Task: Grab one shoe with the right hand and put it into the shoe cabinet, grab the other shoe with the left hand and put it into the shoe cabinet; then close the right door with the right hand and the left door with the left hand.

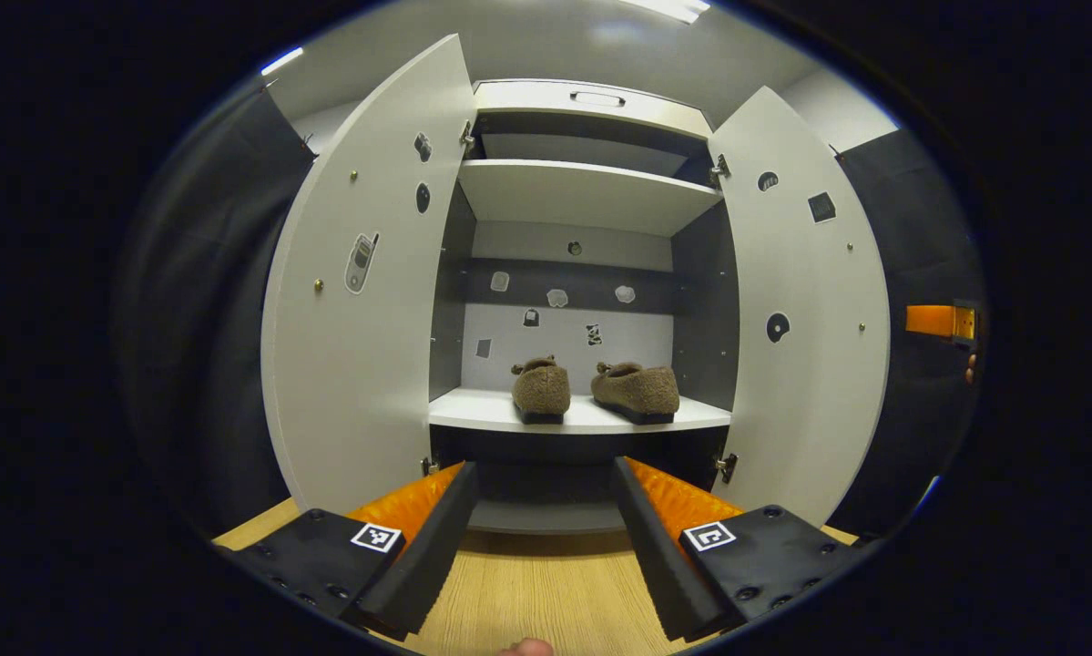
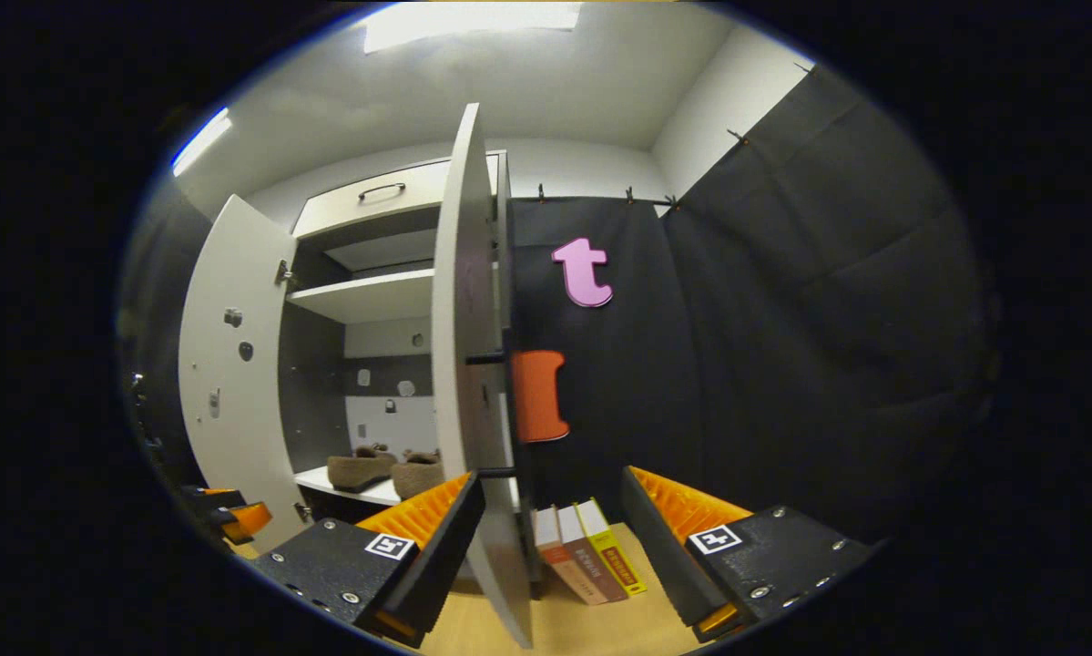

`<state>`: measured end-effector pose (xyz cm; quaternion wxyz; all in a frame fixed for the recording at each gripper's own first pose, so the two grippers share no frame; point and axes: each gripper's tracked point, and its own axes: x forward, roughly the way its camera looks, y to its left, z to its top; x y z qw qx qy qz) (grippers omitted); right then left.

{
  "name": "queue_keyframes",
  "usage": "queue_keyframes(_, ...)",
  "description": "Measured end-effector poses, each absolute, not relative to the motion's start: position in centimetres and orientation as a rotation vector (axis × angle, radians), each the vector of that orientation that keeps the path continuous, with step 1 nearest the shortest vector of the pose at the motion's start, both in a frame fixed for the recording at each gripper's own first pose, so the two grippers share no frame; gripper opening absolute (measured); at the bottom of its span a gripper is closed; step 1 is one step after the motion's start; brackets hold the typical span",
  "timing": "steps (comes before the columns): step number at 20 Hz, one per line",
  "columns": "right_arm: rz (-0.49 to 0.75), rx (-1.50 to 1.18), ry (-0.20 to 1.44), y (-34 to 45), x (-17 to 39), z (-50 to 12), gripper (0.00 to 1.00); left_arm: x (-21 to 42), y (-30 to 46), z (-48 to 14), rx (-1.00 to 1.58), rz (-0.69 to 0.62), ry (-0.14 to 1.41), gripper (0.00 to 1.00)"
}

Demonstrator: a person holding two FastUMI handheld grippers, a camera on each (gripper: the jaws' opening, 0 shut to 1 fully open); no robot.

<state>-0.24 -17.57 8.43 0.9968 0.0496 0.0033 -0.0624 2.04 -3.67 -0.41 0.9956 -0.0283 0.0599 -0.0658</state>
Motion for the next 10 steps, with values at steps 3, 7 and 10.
queue_keyframes(3,-0.160,0.123,0.015,-19.9,1.3,9.4,0.93,1.8,-3.5,-0.6,-0.054,-0.132,0.132,0.97)
queue_keyframes(7,-0.157,0.152,-0.008,-20.5,4.1,9.4,0.93,1.8,-3.0,-0.6,-0.062,-0.117,0.131,0.97)
queue_keyframes(10,-0.127,0.144,-0.010,-19.2,5.1,9.1,0.93,1.8,-2.6,-0.6,-0.061,-0.106,0.134,0.97)
